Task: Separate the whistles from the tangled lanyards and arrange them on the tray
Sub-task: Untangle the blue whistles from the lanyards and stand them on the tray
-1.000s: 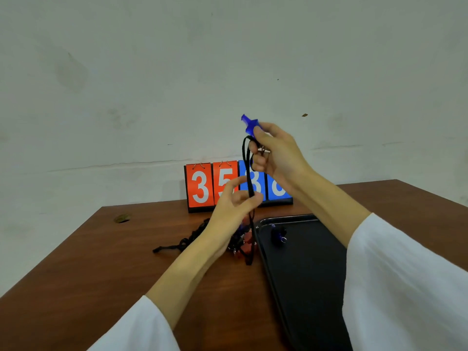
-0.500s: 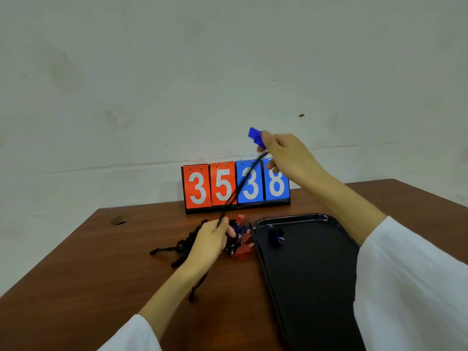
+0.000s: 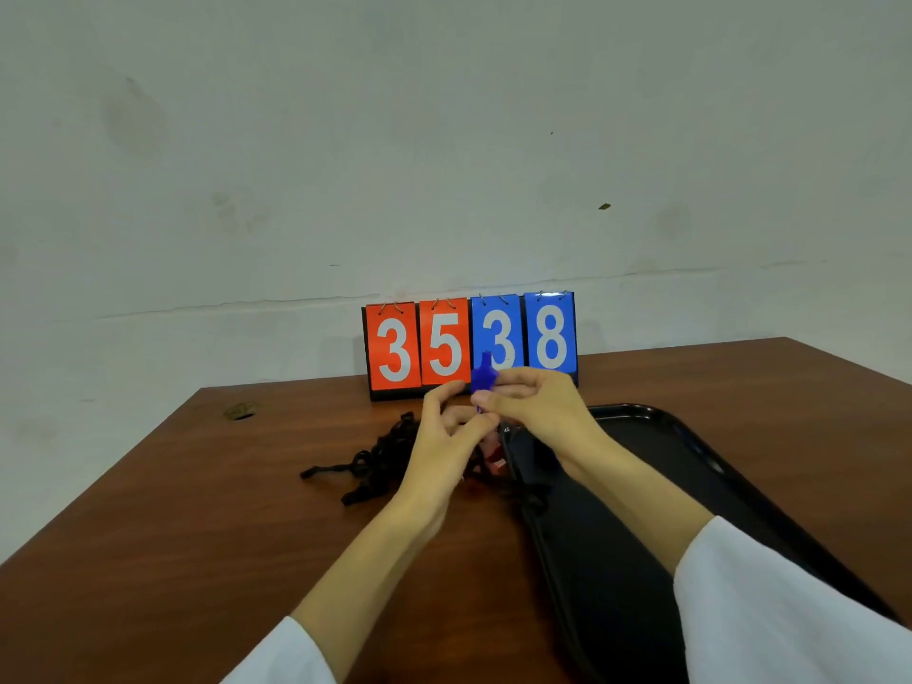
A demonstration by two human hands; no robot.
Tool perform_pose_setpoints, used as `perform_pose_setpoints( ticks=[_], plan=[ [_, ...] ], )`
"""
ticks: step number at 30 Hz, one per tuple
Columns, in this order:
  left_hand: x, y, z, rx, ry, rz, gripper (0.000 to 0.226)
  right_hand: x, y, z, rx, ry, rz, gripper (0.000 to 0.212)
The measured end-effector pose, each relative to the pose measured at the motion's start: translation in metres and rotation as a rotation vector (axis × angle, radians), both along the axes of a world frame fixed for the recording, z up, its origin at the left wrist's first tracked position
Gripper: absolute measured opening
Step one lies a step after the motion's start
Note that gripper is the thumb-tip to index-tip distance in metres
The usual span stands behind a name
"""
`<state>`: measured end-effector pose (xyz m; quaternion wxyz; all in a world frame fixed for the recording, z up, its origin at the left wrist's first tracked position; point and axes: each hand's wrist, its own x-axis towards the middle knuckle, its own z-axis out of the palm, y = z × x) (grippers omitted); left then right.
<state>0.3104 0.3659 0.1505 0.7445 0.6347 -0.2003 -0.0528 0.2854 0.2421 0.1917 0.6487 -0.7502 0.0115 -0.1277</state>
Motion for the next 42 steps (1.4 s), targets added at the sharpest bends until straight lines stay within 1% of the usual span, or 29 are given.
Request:
perform_pose_setpoints(
  ticks=[2, 4, 6, 9, 11, 12, 15, 18, 21, 22, 24, 26, 29, 31, 33, 36, 38, 40, 42],
  plan=[
    [0.003, 0.002, -0.005, -0.069, 0.109, -0.063, 0.038, 0.003, -0.002, -0.008, 0.084, 0.003, -0.067, 0.026],
    [0.006, 0.006, -0.010, -0.054, 0.158, -0.076, 0.028, 0.006, -0.009, -0.012, 0.212, 0.033, -0.107, 0.035],
    [0.010, 0.011, -0.013, -0.016, 0.177, -0.092, 0.023, 0.010, -0.015, -0.016, 0.292, 0.062, -0.114, 0.039],
    [0.017, 0.020, -0.015, 0.113, 0.175, -0.135, 0.026, 0.013, -0.019, -0.023, 0.269, 0.060, -0.073, 0.027],
    [0.017, 0.027, -0.013, 0.208, 0.142, -0.180, 0.028, 0.012, -0.019, -0.025, 0.255, 0.054, -0.053, 0.024],
    [0.017, 0.030, -0.014, 0.257, 0.123, -0.204, 0.028, 0.011, -0.019, -0.025, 0.223, 0.055, -0.065, 0.022],
    [0.016, 0.035, -0.012, 0.395, 0.052, -0.268, 0.030, 0.009, -0.022, -0.025, -0.044, 0.007, -0.144, 0.010],
    [0.015, 0.036, -0.013, 0.597, -0.093, -0.255, 0.024, 0.006, -0.026, -0.027, -0.294, -0.005, -0.127, 0.022],
    [0.018, 0.034, -0.022, 0.843, -0.243, -0.125, 0.022, 0.010, -0.029, -0.035, -0.572, 0.064, -0.098, 0.038],
    [0.019, 0.034, -0.026, 0.916, -0.289, -0.067, 0.020, 0.012, -0.029, -0.038, -0.643, 0.088, -0.084, 0.040],
    [0.020, 0.035, -0.029, 0.996, -0.365, 0.001, 0.014, 0.015, -0.028, -0.044, -0.703, 0.111, -0.074, 0.040],
    [0.017, 0.036, -0.029, 1.002, -0.430, 0.016, 0.012, 0.015, -0.028, -0.047, -0.715, 0.107, -0.089, 0.039],
    [0.015, 0.037, -0.026, 0.932, -0.558, 0.060, 0.010, 0.014, -0.029, -0.045, -0.777, 0.116, -0.091, 0.037],
    [0.016, 0.038, -0.026, 0.899, -0.646, 0.099, 0.016, 0.014, -0.028, -0.044, -0.834, 0.135, -0.032, 0.032],
    [0.015, 0.038, -0.025, 0.841, -0.682, 0.113, 0.019, 0.013, -0.026, -0.044, -0.849, 0.135, 0.073, 0.030],
    [0.016, 0.039, -0.020, 0.757, -0.634, 0.114, 0.018, 0.010, -0.024, -0.043, -0.822, 0.121, 0.226, 0.030],
    [0.018, 0.041, -0.018, 0.721, -0.569, 0.087, 0.018, 0.008, -0.024, -0.041, -0.759, 0.122, 0.301, 0.025],
    [0.019, 0.044, -0.013, 0.632, -0.469, 0.034, 0.017, 0.005, -0.022, -0.039, -0.676, 0.133, 0.369, 0.017],
    [0.016, 0.046, -0.008, 0.514, -0.338, -0.013, 0.013, 0.003, -0.020, -0.036, -0.598, 0.132, 0.419, 0.015]
  ],
)
